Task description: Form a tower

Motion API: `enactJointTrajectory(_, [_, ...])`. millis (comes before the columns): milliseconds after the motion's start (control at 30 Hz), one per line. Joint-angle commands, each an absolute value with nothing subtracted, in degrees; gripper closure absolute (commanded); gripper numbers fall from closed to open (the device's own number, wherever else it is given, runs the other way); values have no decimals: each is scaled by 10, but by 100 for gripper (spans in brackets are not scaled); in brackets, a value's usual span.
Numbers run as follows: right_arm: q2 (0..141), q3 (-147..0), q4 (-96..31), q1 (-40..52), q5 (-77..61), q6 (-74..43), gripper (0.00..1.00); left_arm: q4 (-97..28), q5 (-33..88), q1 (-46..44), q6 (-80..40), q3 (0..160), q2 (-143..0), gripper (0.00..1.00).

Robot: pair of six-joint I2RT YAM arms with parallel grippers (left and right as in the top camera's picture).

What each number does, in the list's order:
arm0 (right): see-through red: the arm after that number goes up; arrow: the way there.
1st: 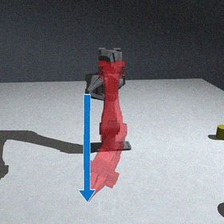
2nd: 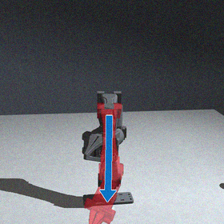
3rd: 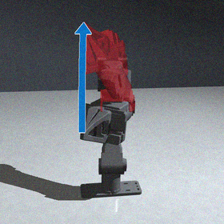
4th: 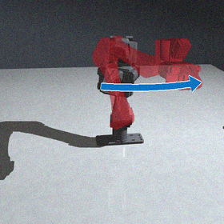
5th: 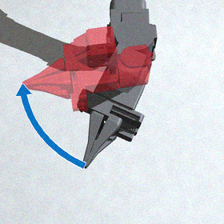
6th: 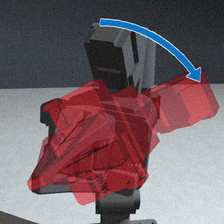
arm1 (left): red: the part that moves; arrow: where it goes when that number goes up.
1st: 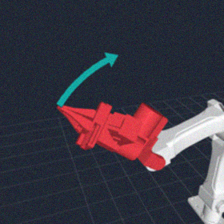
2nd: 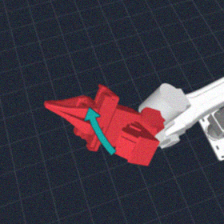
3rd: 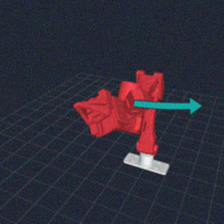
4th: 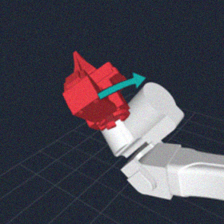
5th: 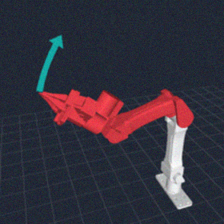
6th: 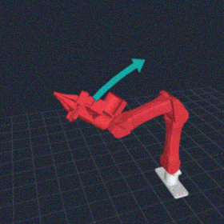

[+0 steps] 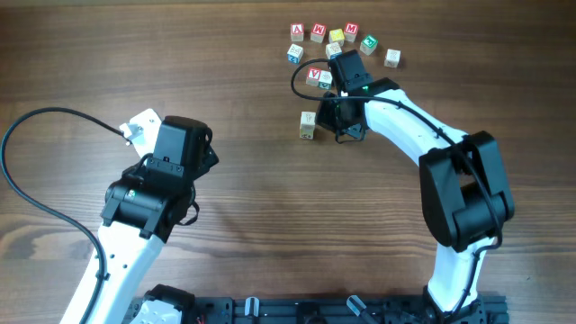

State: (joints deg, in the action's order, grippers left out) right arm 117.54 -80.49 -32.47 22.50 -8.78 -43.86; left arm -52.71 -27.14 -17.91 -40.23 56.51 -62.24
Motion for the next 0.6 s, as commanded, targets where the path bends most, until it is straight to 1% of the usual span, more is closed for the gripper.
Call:
enactJointTrajectory(0, [1192,-806,-321,226,-106,-437,95,-526,-270,-176,-412,565,-623,0])
enactJointTrajectory(567, [1198,-806,-300,226,-117,-436,95,-526,-270,-176,-412,565,-623,0])
